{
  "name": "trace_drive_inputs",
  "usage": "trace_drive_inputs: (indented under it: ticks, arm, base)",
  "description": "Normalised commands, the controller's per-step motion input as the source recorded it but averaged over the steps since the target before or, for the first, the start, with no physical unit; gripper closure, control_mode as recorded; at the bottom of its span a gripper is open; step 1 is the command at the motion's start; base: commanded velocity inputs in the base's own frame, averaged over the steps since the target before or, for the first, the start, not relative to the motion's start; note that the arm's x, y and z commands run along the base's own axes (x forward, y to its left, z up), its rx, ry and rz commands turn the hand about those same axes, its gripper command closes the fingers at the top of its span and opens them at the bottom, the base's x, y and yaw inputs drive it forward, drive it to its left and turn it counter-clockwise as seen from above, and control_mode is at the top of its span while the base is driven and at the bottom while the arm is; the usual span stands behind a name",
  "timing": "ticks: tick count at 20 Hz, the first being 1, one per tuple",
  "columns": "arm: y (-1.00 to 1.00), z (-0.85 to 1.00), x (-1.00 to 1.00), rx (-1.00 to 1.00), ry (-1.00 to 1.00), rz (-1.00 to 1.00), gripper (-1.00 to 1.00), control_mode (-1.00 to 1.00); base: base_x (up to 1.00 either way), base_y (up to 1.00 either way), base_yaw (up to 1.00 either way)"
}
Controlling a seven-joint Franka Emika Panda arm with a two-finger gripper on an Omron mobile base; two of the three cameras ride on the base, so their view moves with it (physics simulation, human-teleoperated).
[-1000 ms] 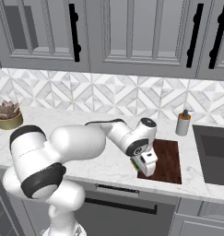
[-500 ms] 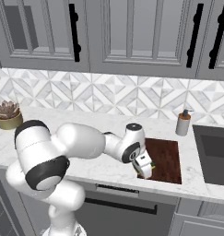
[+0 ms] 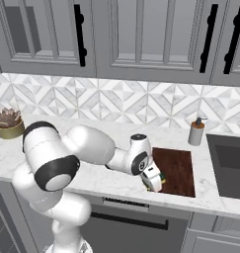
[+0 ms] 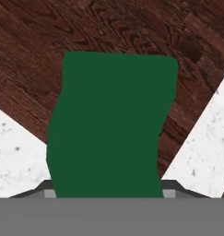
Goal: Pick up the sponge from the counter and clean the cutting board by briefly scrubbing or pressing down on the cutting board. Once finished, release the sponge.
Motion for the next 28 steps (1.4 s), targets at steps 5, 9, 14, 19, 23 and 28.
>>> trace_drive_inputs:
  ticks: [5, 9, 14, 19, 23, 28]
  arm:
    - [-0.78, 0.00, 0.00, 0.10, 0.12, -0.12, 1.00, -1.00]
    - [-0.77, 0.17, -0.01, 0.24, 0.00, -0.11, 1.00, -1.00]
    - [-0.57, 0.17, -0.03, 0.15, -0.02, -0.11, 1.00, -1.00]
    - [-0.27, 0.00, 0.00, 0.03, 0.00, -0.14, 1.00, -1.00]
    - [-0.04, -0.99, -0.01, -0.08, 0.00, -0.11, 1.00, -1.00]
    - [-0.17, -0.42, 0.00, -0.01, 0.00, -0.13, 1.00, -1.00]
  base:
    - [0.00, 0.00, 0.00]
    - [0.00, 0.00, 0.00]
    - [0.00, 0.00, 0.00]
    - [0.00, 0.00, 0.00]
    - [0.00, 0.00, 0.00]
    - [0.00, 0.00, 0.00]
